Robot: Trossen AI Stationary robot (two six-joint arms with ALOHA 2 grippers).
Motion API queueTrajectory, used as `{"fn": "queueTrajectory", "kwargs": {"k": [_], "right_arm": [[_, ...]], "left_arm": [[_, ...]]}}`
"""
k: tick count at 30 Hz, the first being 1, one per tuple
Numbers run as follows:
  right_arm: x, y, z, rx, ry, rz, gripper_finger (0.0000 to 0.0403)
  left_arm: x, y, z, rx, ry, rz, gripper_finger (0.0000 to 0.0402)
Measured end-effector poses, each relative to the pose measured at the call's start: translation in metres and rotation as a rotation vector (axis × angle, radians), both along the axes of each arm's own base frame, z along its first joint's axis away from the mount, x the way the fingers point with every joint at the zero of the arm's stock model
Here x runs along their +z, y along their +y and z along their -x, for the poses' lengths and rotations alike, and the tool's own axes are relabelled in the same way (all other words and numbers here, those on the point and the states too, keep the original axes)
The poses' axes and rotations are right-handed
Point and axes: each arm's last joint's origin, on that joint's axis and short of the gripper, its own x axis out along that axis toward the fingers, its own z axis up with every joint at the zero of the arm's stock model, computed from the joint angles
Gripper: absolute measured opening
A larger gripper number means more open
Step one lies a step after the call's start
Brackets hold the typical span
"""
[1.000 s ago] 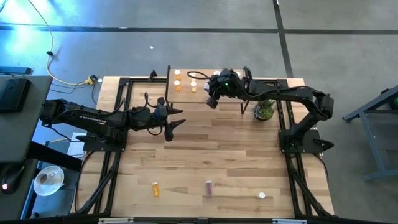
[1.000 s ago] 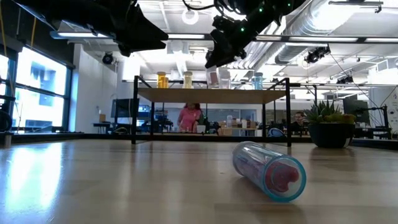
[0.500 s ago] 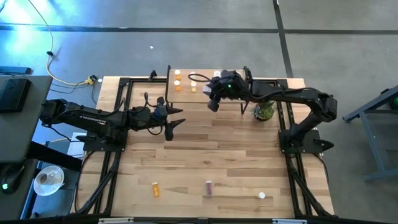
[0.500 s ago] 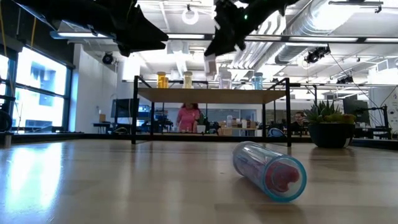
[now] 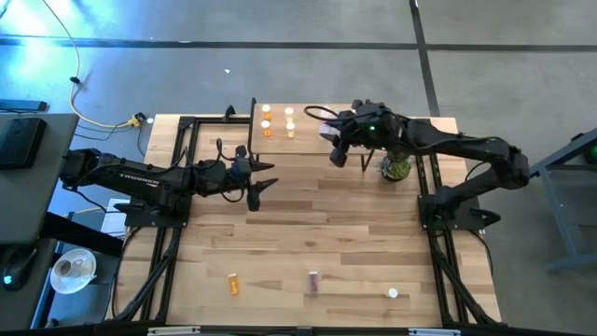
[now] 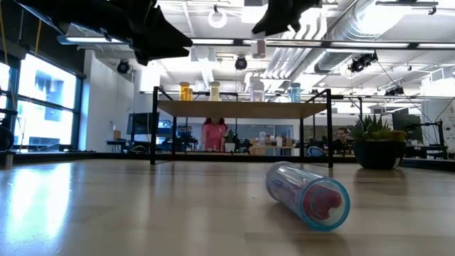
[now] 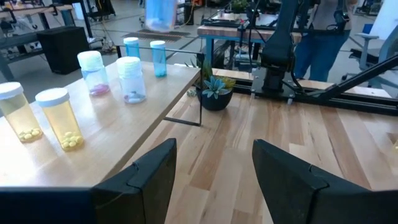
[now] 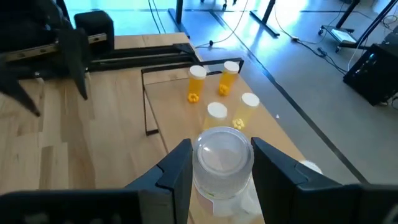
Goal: Pick and place medicine bottles onto shelf by color
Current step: Put the white pill bottle on the shelf aligned with the other white pill bottles
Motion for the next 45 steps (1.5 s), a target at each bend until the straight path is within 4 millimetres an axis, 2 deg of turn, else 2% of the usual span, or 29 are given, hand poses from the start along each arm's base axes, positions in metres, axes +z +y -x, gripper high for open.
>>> {"fn": "queueTrajectory", "kwargs": {"k": [5, 10, 13, 19, 27, 38, 45], "right_arm": [[-0.009, 0.006, 0.022, -0.006, 0.015, -0.015, 0.0122], [-0.038, 0.01, 0.04, -0.039, -0.032, -0.079, 0.0122], [-0.054, 0.012, 0.044, -0.037, -0.095, -0.122, 0.0122], [-0.082, 0.011, 0.039, -0.064, -0.149, -0.189, 0.0122], [-0.103, 0.004, 0.016, -0.075, -0.149, -0.204, 0.0122], [-0.112, -0.016, 0.009, -0.143, -0.174, -0.193, 0.0122], [-0.11, -0.023, 0.011, -0.163, -0.192, -0.181, 0.0122]], "left_arm": [[0.0, 0.0, 0.0, 0.002, -0.005, 0.01, 0.0202], [0.0, 0.0, 0.0, 0.002, -0.006, 0.01, 0.0202], [0.001, 0.0, 0.0, 0.002, -0.015, 0.009, 0.0202], [0.004, 0.0, -0.001, 0.002, -0.05, 0.005, 0.0202], [0.004, 0.0, -0.001, 0.002, -0.05, 0.006, 0.0202], [0.004, 0.0, -0.001, -0.005, -0.036, -0.024, 0.0202], [0.004, 0.0, -0.001, -0.006, -0.034, -0.024, 0.0202]]}}
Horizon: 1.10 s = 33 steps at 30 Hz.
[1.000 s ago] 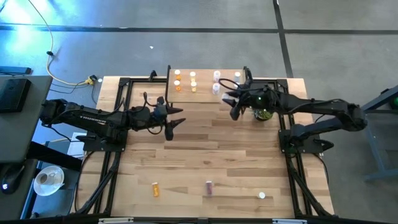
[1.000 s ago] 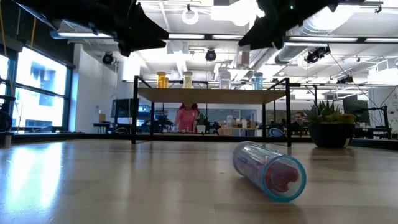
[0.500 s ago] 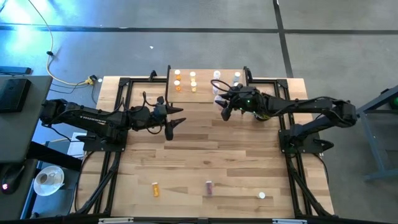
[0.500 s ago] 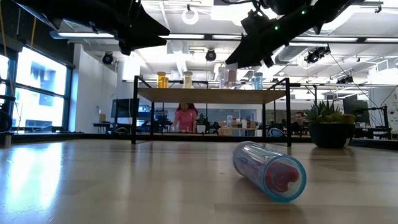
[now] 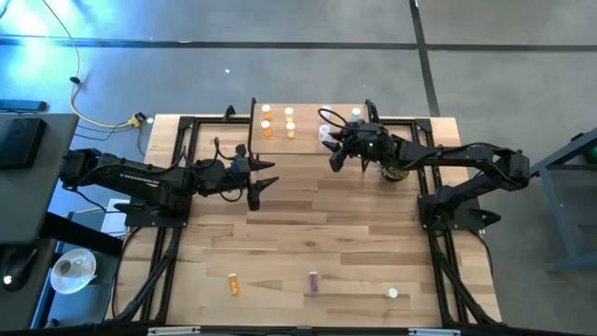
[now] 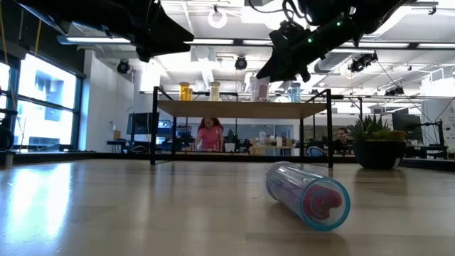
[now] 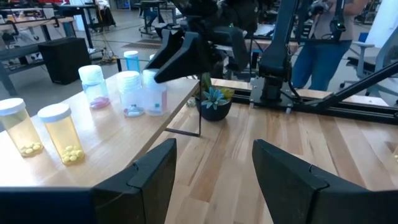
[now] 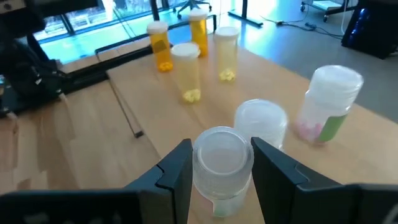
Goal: Pick and place medicine bottles onto shelf by color
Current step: Put the white pill bottle on the shelf aligned with the other white pill bottles
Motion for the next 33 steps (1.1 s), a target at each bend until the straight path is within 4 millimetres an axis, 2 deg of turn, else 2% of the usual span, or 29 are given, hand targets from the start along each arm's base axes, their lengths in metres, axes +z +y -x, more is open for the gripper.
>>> {"fn": "queueTrajectory", "kwargs": {"k": [9, 16, 21, 26, 33], "right_arm": [[0.0, -0.012, 0.005, -0.045, -0.001, 0.001, 0.0122], [0.001, -0.007, 0.002, 0.012, -0.023, -0.034, 0.0122], [0.016, 0.0, -0.005, 0.056, -0.028, 0.001, 0.0122], [0.029, -0.001, -0.006, 0.033, 0.055, 0.009, 0.0122], [0.02, -0.001, -0.007, 0.028, 0.094, -0.005, 0.0122]], "left_arm": [[0.0, 0.0, 0.0, 0.001, 0.001, 0.0, 0.0202], [0.0, 0.0, 0.0, 0.002, 0.002, 0.0, 0.0202], [0.0, 0.0, 0.0, 0.002, 0.002, 0.0, 0.0202], [0.0, 0.0, 0.0, 0.002, 0.002, 0.0, 0.0202], [0.0, 0.0, 0.0, 0.002, 0.001, -0.001, 0.0202]]}}
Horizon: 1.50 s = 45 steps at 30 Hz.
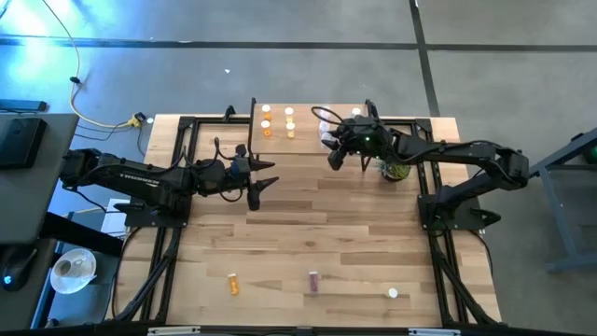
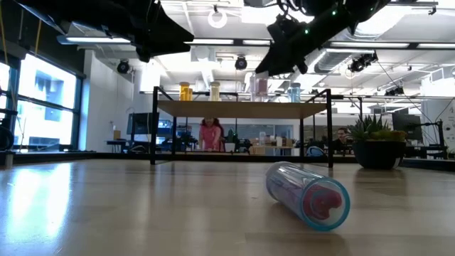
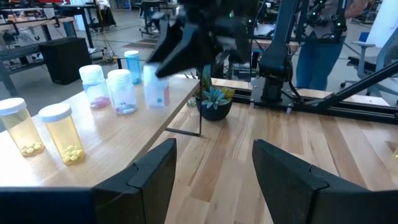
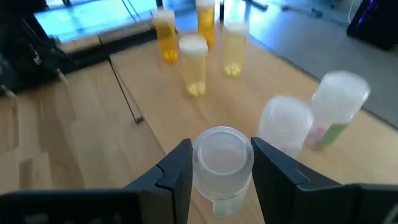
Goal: Pick and place medicine bottles onto shelf by color
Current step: Put the white pill bottle on the shelf aligned with the other white pill bottles
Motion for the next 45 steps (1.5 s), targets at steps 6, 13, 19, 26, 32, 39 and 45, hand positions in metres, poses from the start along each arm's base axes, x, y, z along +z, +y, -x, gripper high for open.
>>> {"fn": "queueTrajectory", "kwargs": {"k": [6, 13, 19, 26, 32, 39, 45], "right_arm": [[-0.013, -0.004, -0.012, 0.014, 0.008, 0.001, 0.0122], [-0.013, -0.004, -0.012, -0.001, 0.016, 0.006, 0.0122], [-0.014, -0.005, -0.011, -0.022, 0.024, 0.011, 0.0135], [-0.014, -0.005, -0.011, -0.021, 0.027, 0.013, 0.0143], [-0.014, -0.005, -0.011, -0.022, 0.028, 0.013, 0.0144], [-0.014, -0.005, -0.011, -0.022, 0.028, 0.013, 0.0145], [-0.014, -0.005, -0.011, -0.022, 0.029, 0.013, 0.0145]], "left_arm": [[0.0, 0.0, 0.0, 0.0, -0.001, 0.0, 0.0202], [0.0, 0.0, 0.0, 0.0, -0.001, 0.004, 0.0202], [0.0, 0.0, 0.0, 0.0, 0.002, -0.002, 0.0202], [0.0, 0.0, 0.0, 0.0, 0.001, 0.0, 0.0202], [0.0, 0.0, 0.0, 0.0, 0.001, 0.0, 0.0202], [0.0, 0.0, 0.0, 0.0, 0.001, 0.0, 0.0202], [0.0, 0.0, 0.0, 0.0, 0.001, 0.0, 0.0202]]}}
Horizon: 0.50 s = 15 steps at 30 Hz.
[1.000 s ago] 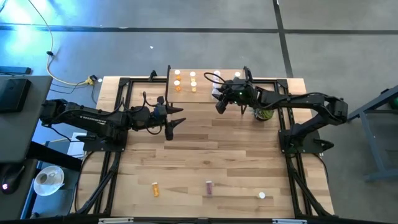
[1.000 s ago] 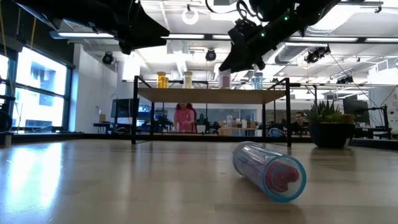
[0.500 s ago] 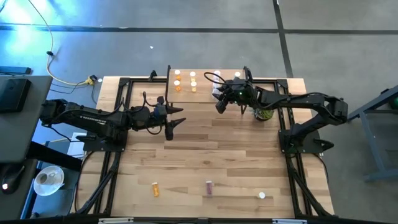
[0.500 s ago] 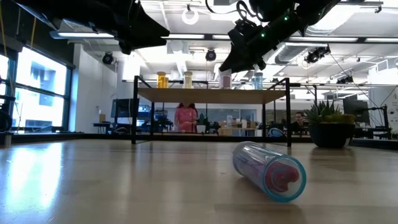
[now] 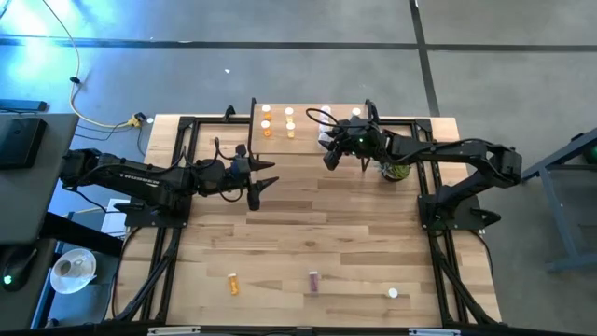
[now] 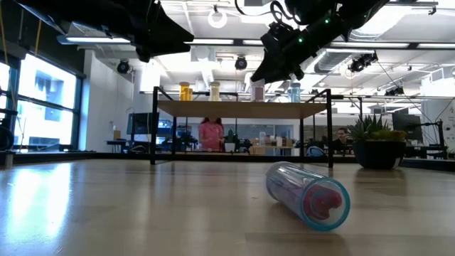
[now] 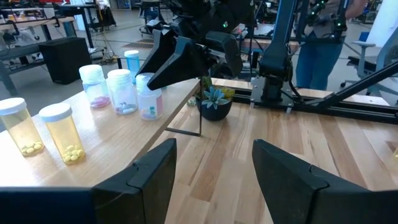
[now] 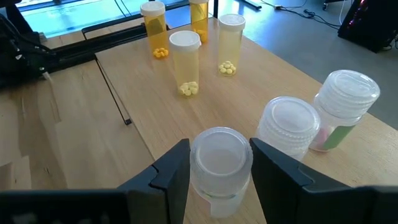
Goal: Pick and place medicine bottles onto shelf by color
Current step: Put the white pill bottle on the shelf aligned with the other white pill bottles
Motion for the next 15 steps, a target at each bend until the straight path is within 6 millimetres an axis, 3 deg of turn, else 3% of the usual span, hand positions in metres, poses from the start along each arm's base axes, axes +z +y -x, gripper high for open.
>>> {"fn": "queueTrajectory", "kwargs": {"k": [6, 15], "right_arm": [[0.0, -0.0007, 0.0004, -0.028, 0.001, 0.006, 0.0147], [-0.0023, -0.0011, 0.0007, -0.036, 0.016, 0.012, 0.0188]], "left_arm": [[0.0, 0.0, 0.0, 0.0, 0.0, 0.0, 0.0202], [-0.0006, 0.0, 0.0001, 0.0, 0.006, 0.001, 0.0202]]}}
